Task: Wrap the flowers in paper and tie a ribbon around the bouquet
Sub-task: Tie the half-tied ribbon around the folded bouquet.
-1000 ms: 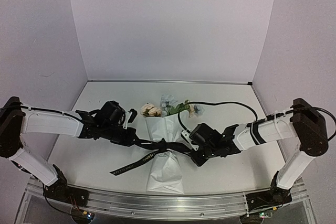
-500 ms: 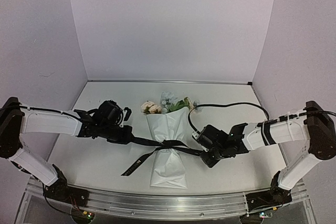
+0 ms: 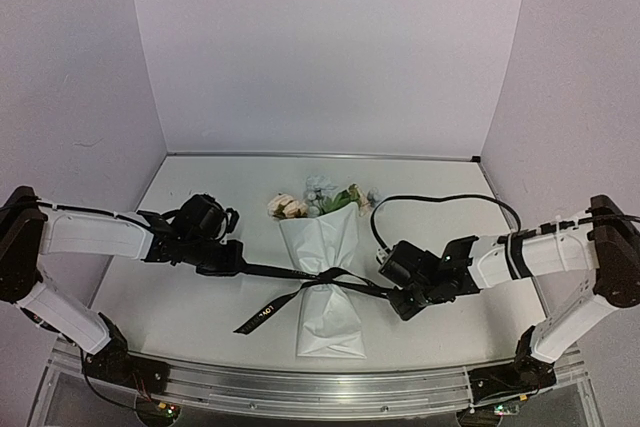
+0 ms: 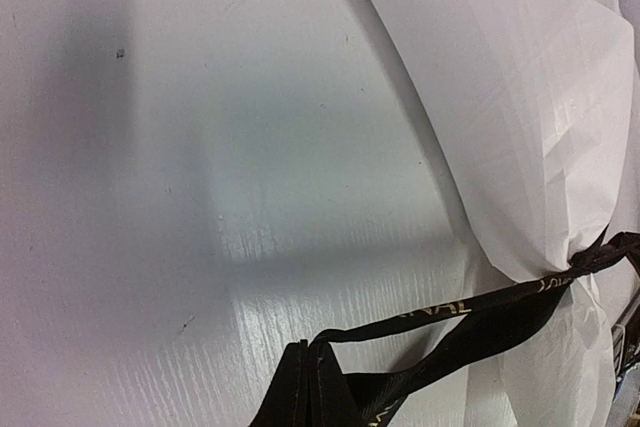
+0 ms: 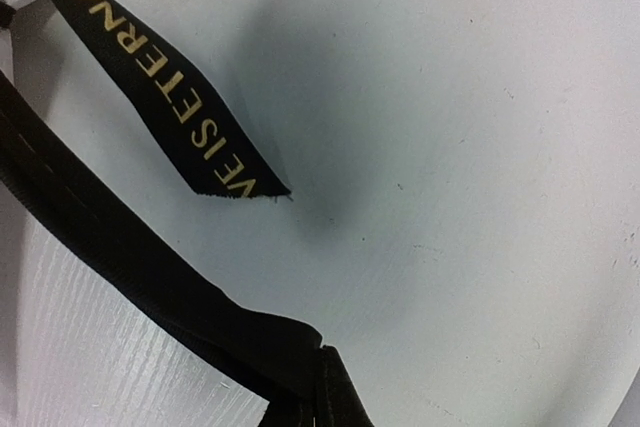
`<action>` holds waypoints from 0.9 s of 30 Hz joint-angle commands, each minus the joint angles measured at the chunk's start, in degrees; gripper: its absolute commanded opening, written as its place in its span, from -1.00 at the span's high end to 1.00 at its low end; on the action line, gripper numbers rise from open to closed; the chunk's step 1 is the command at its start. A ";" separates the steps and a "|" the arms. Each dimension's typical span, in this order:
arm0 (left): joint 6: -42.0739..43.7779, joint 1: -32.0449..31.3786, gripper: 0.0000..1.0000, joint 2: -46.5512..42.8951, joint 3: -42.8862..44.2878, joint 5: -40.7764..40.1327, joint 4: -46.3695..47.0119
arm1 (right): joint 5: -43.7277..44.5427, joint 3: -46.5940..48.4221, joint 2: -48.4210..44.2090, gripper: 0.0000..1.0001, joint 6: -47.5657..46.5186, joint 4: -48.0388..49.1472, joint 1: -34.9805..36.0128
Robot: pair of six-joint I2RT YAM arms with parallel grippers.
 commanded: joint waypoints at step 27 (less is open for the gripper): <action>-1.68 16.25 1.00 -2.05 -4.26 -1.30 -5.67 | 6.57 -8.58 -6.44 1.00 10.30 -13.29 -0.17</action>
